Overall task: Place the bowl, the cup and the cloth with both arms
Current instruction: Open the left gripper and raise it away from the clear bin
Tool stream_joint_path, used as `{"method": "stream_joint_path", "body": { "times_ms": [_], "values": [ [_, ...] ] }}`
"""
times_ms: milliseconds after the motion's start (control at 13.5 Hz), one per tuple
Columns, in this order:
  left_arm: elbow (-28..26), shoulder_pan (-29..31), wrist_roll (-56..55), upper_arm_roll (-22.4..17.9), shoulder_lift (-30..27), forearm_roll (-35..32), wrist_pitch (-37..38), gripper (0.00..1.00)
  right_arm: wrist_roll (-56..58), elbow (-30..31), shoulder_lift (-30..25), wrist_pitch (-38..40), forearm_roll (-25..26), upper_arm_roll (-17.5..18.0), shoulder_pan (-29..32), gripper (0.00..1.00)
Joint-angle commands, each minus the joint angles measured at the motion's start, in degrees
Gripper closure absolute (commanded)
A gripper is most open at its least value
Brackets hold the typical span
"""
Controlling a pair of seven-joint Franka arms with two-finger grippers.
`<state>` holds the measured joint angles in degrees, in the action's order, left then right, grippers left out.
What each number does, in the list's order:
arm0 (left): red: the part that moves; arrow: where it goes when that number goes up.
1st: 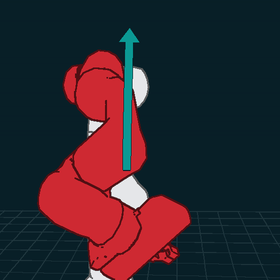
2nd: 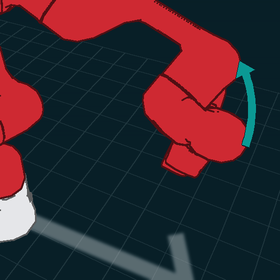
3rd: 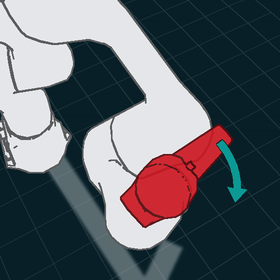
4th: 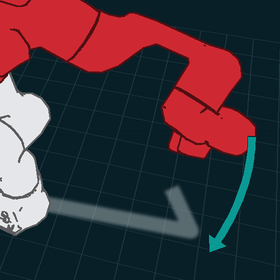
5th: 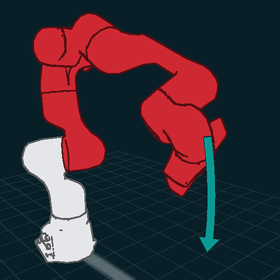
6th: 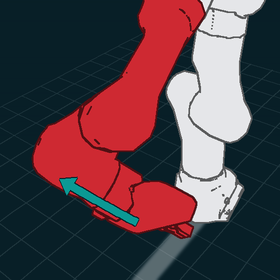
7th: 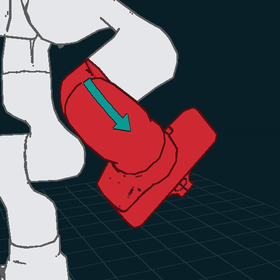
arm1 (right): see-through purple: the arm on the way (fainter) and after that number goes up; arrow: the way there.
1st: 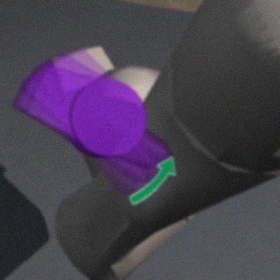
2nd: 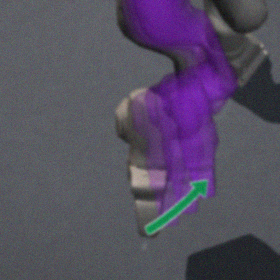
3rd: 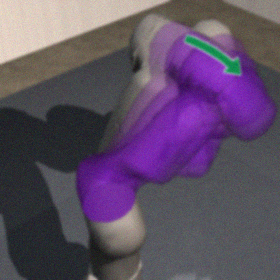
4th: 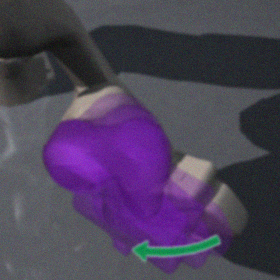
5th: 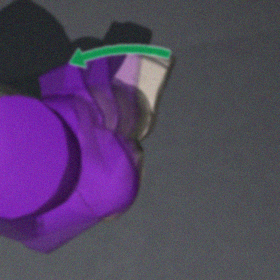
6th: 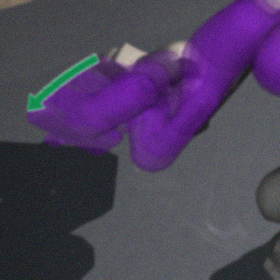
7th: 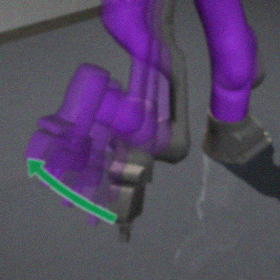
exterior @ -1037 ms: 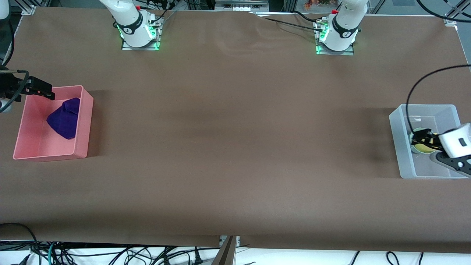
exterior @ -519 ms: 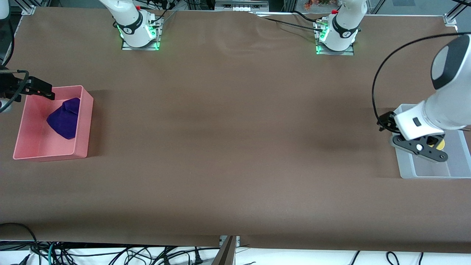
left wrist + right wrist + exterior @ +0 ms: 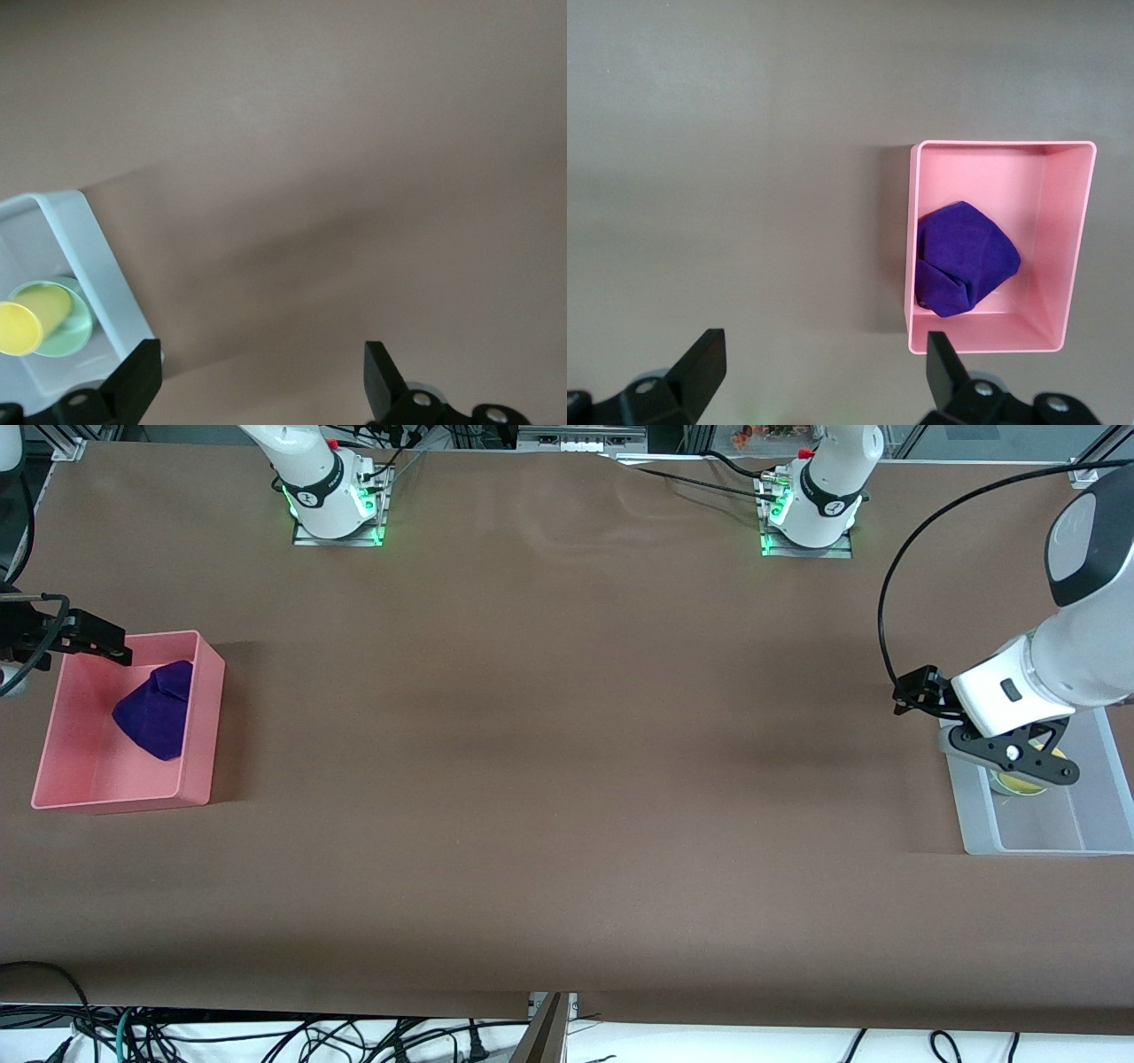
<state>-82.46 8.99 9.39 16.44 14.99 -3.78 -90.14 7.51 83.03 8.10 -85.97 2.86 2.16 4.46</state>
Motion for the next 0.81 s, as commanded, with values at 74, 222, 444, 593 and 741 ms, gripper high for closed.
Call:
{"method": "stream_joint_path", "body": {
  "times_ms": [74,222,444,593,741],
  "values": [
    [-11.4,-11.5,-1.9,-14.5,-10.5,3.2,-5.3,0.0,-0.3,-1.3,0.4,0.9,-0.5,0.2,0.4,0.0],
    [-13.6,-14.4,-2.8,-17.8,-12.7,3.2,-6.2,0.0,-0.7,-1.3,0.4,0.9,-2.2,0.1,0.5,0.0],
    [-13.9,-13.1,-2.7,-17.8,-13.0,3.3,-6.1,0.0,-0.8,-1.3,0.4,0.9,-3.2,-0.3,0.5,0.0],
    [-14.4,-12.8,-2.7,-17.7,-13.3,3.3,-6.1,0.0,-0.9,-1.3,0.3,1.0,-3.5,-0.3,0.5,0.0],
    [-14.7,-12.8,-2.6,-17.7,-13.6,3.3,-6.1,0.0,-0.8,-1.3,0.4,0.9,-3.5,-0.3,0.5,0.0]
  ]
}}
